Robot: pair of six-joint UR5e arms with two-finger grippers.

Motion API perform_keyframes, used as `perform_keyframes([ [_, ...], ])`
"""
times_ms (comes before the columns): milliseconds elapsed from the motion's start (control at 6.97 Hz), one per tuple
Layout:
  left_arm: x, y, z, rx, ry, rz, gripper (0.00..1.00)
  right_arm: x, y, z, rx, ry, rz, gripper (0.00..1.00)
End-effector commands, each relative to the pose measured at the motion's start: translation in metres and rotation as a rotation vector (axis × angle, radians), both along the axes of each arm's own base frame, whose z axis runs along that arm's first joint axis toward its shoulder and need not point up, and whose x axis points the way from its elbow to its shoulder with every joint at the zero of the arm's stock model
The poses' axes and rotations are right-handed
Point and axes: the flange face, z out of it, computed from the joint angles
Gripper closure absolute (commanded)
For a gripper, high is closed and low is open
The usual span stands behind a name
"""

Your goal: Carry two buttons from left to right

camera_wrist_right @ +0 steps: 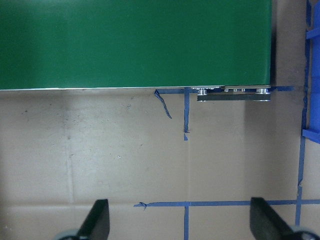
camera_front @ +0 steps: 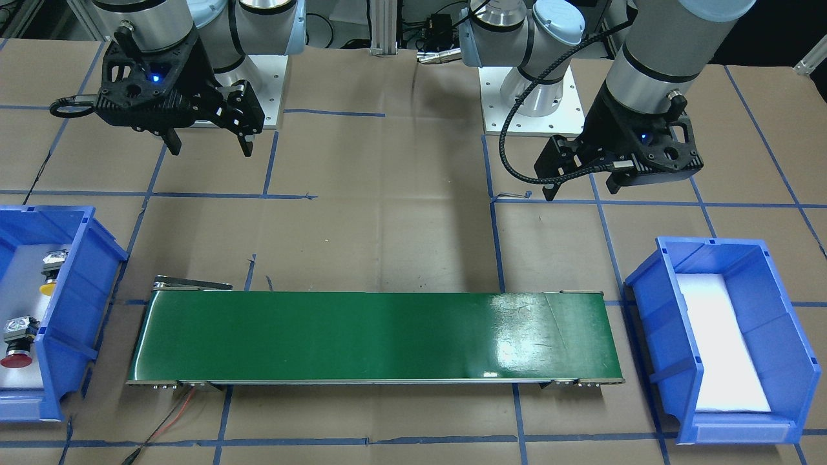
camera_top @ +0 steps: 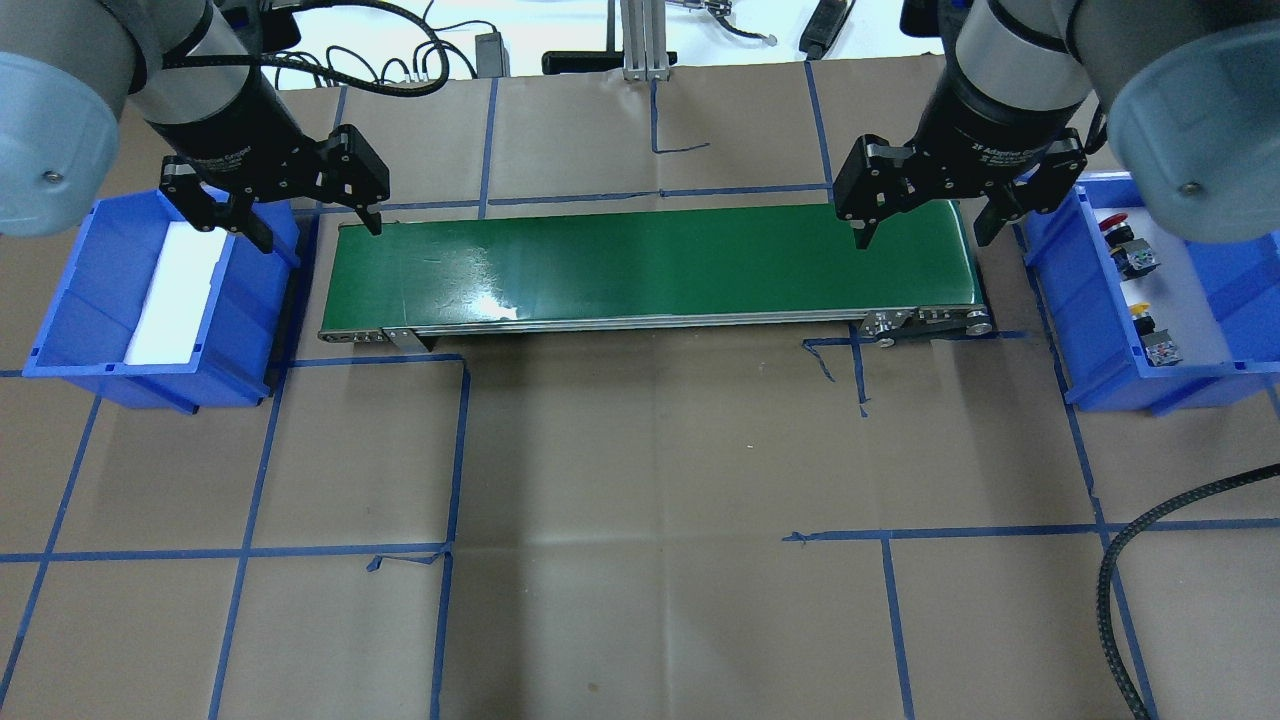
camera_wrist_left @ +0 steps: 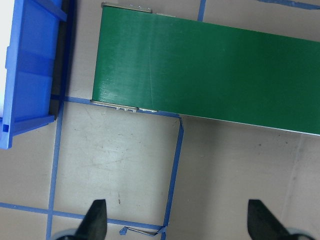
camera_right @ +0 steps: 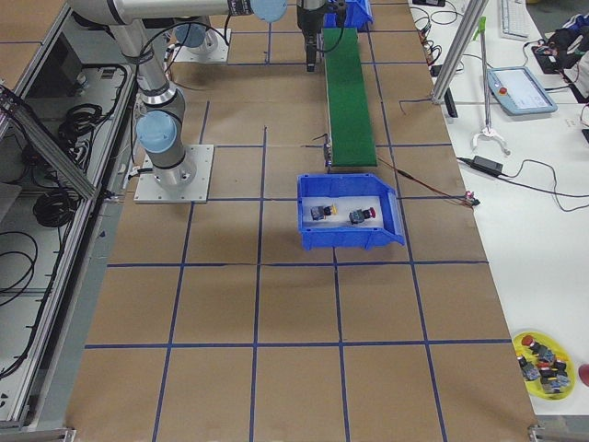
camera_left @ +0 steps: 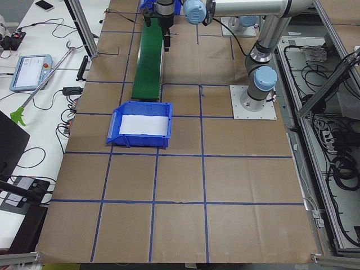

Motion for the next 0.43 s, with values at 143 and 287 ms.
perform_keyframes([
  [143,-0.0011,-0.0035,-0.0024,0.0,0.0,-0.013,0.0,0.0001,-0.001,-0.0017,0.003,0.0,0.0,0.0],
  [287,-0.0011,-0.0036,-0.0016,-0.001,0.0,-0.013,0.0,0.0002,-0.0021,-0.0024,0.005,0.0,0.0,0.0],
])
